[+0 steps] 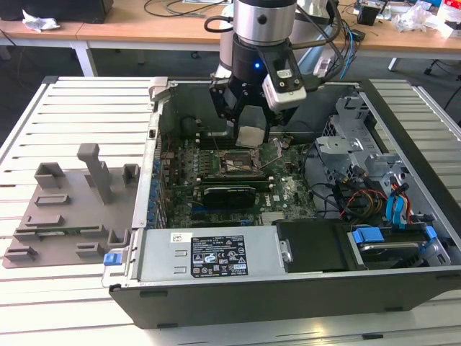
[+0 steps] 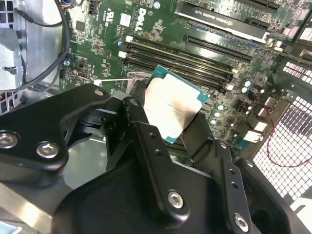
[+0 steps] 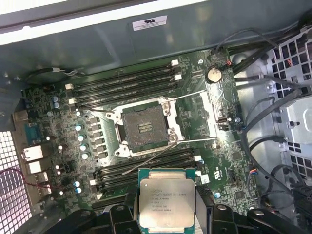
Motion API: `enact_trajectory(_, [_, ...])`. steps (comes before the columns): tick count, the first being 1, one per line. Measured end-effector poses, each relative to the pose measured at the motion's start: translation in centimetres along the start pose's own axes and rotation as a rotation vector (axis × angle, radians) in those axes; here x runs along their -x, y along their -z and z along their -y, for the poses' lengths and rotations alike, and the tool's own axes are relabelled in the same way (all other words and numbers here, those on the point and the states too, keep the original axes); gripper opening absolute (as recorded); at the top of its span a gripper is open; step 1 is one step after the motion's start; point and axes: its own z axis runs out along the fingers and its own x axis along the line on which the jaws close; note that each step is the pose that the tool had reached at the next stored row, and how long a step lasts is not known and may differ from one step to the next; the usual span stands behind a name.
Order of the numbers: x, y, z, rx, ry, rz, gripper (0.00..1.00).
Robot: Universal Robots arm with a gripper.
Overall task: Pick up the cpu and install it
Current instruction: 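Place the cpu into insertion slot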
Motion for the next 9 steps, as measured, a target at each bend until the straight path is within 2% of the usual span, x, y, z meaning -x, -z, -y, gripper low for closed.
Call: enact_trajectory(9, [0.00, -0.01, 0.00, -0.0020, -0.061, -0.0005, 0.55])
